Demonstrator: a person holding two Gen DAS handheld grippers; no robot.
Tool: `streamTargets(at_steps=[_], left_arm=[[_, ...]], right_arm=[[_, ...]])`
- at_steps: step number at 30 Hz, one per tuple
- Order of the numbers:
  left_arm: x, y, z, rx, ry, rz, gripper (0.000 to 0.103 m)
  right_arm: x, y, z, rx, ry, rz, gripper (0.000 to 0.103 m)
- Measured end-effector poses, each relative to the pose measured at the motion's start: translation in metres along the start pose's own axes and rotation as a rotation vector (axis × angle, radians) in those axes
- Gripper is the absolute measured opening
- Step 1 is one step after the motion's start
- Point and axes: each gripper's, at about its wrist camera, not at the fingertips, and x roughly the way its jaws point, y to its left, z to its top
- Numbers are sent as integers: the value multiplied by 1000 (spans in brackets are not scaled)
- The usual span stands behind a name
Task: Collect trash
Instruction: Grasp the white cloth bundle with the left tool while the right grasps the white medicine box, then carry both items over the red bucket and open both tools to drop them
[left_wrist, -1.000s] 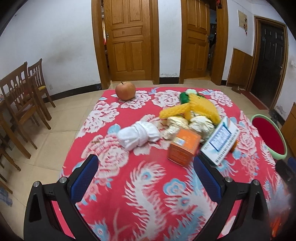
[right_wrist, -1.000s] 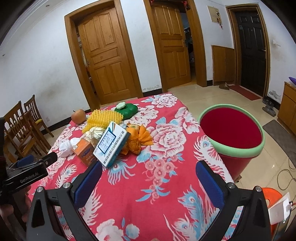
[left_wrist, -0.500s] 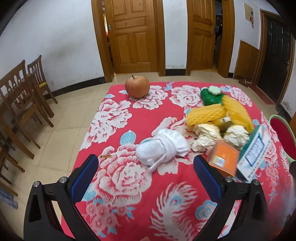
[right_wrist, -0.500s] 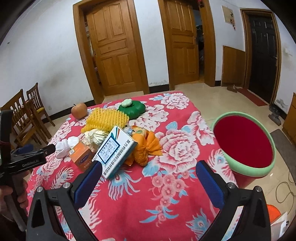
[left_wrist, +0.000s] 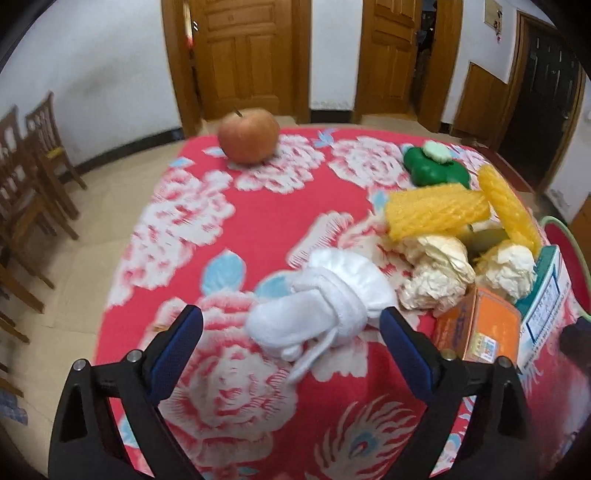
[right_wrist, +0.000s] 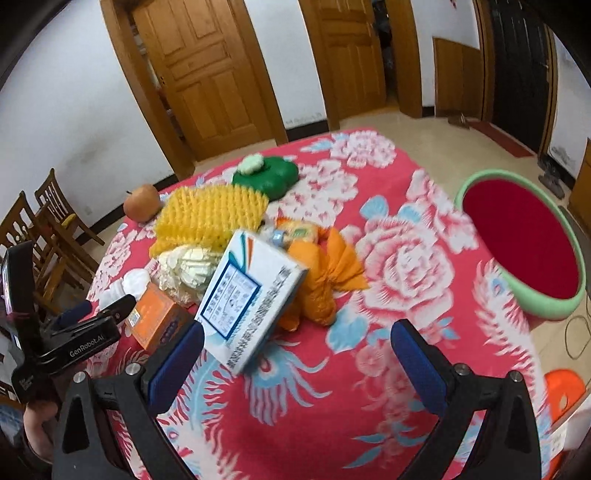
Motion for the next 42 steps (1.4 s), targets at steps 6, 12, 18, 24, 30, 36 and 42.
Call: streamTargets(at_steps=[6, 12, 18, 24, 30, 36, 42], left_arm=[[9, -9, 1, 21, 38, -123, 66], [8, -2, 2, -10, 34, -206, 40], [-2, 7, 3, -37, -5, -240, 32], [-31, 2, 1, -3, -79, -258, 29], [-50, 0, -1, -27, -106, -257, 29], [-75, -10, -1, -46, -141, -276, 29], [-95, -34, -1, -21, -169, -289, 29]], right_arm=[[12, 18, -5, 33, 16, -24, 103], [21, 29, -1, 73, -4, -30, 103], [32, 34, 3, 90, 4, -39, 70], [18, 34, -5, 49, -24, -28, 66], [-4, 28, -8, 44, -65, 10, 66], [-32, 17, -12, 23, -127, 33, 66], [-53, -6, -15, 47, -161, 24, 66]])
